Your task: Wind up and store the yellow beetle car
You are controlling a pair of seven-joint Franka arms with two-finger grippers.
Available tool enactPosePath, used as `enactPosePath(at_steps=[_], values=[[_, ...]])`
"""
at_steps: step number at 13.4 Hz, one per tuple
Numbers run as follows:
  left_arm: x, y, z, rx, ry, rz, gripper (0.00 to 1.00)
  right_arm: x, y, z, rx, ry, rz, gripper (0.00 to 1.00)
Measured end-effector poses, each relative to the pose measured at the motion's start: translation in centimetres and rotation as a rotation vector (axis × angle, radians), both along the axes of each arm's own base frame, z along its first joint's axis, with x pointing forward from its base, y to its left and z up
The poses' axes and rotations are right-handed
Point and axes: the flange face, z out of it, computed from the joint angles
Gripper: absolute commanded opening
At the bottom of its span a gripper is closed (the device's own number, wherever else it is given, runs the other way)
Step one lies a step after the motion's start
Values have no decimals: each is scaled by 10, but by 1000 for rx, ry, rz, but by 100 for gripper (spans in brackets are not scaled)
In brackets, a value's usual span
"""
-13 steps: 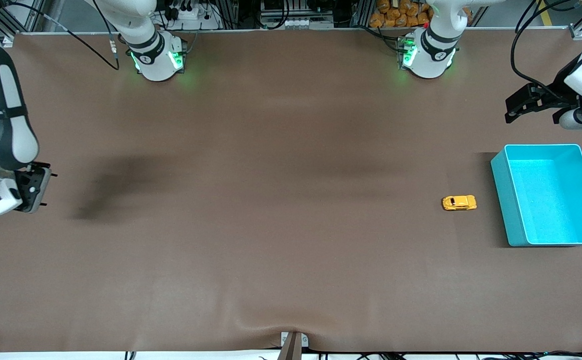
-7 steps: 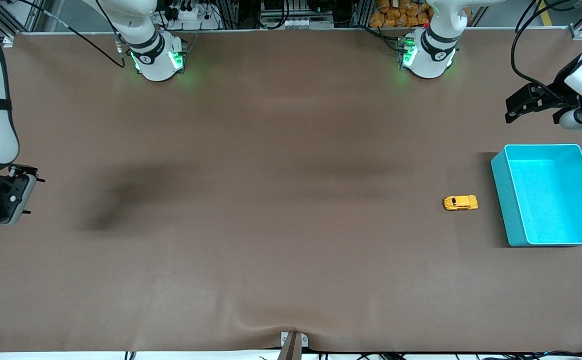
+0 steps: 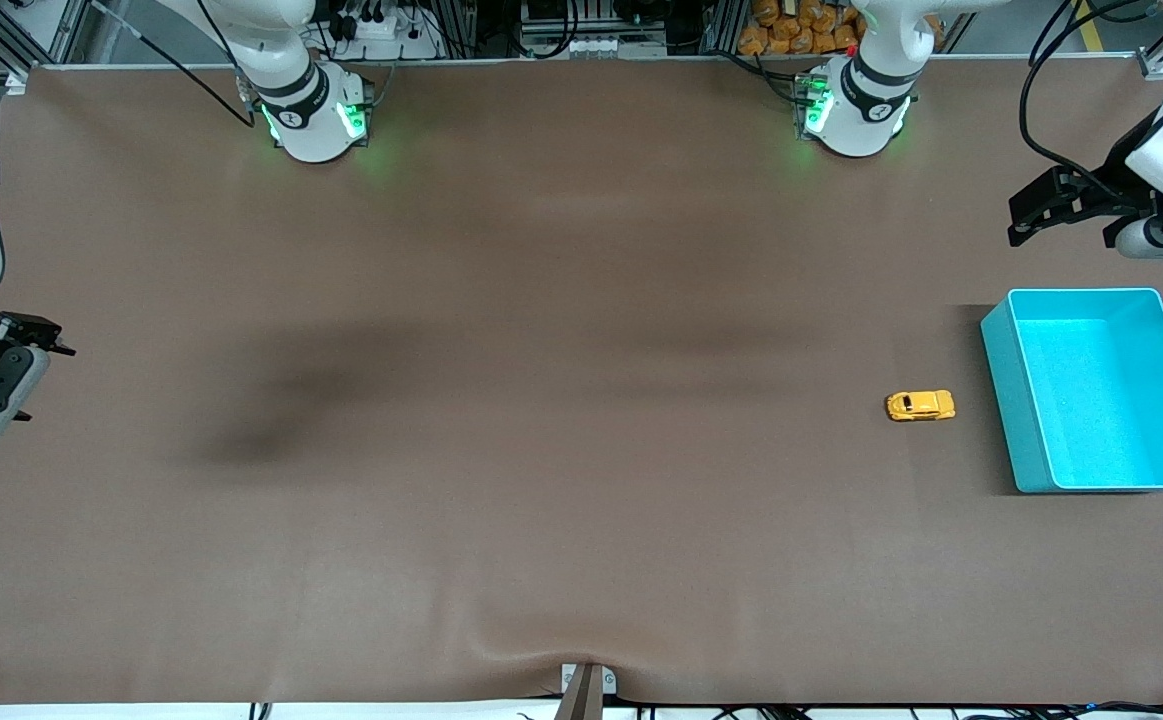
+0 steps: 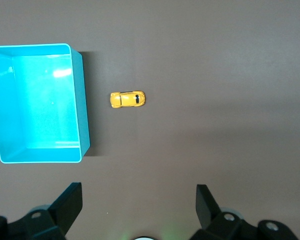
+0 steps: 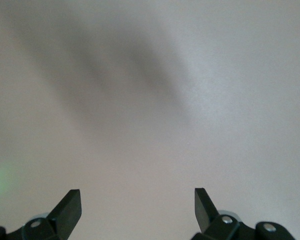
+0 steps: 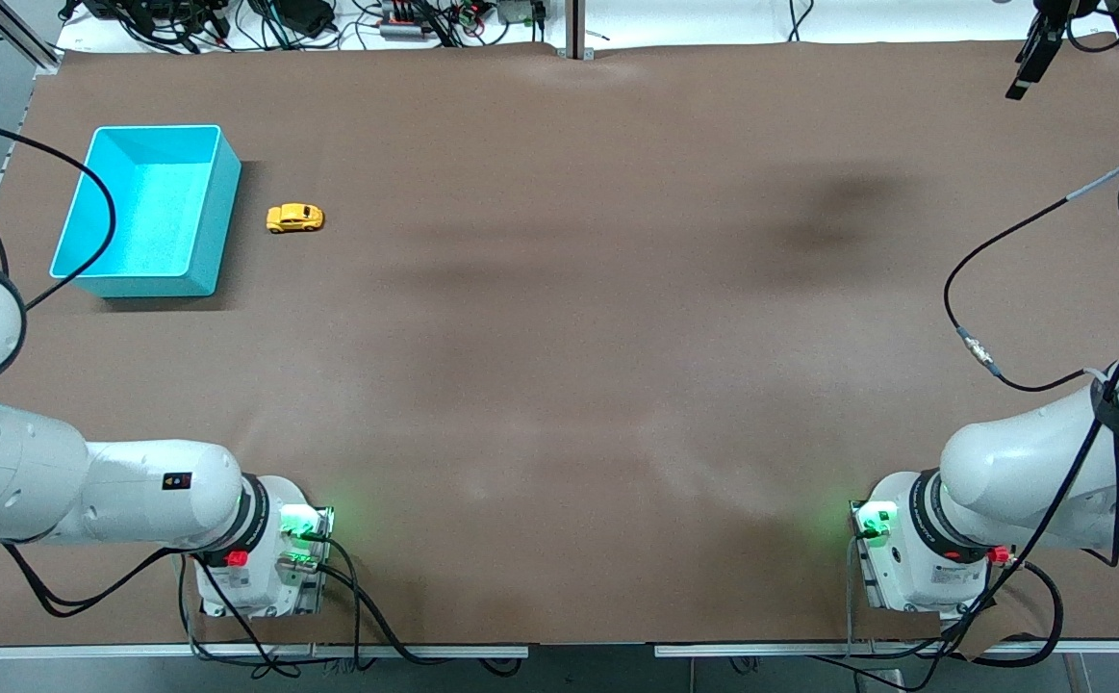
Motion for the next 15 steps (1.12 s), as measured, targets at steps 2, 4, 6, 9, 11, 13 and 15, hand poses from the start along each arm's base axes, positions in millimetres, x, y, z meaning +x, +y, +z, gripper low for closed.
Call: enactPosePath(at_steps=[2, 4, 6, 9, 11, 13, 15], values=[[0, 0, 0, 0, 0, 1, 100, -4, 11, 23, 3, -25, -117, 100], [0, 0, 0, 0, 0, 1, 100, -8, 15, 41, 8, -34, -207, 100], [0, 0, 0, 0, 0, 1, 100, -9, 17, 56, 9, -47, -301, 100], [0, 0, 0, 0, 0, 1, 100, -9, 21, 71, 23, -74, -431, 100], [0, 1, 0, 0, 0, 2, 100, -13, 27, 83, 14, -83, -525, 100], [0, 2, 0, 0, 0, 3, 100, -17, 36, 96, 7, -81, -563, 100], [0, 2, 0, 0, 1, 3, 100, -20, 40, 103, 5, -77, -570, 100]])
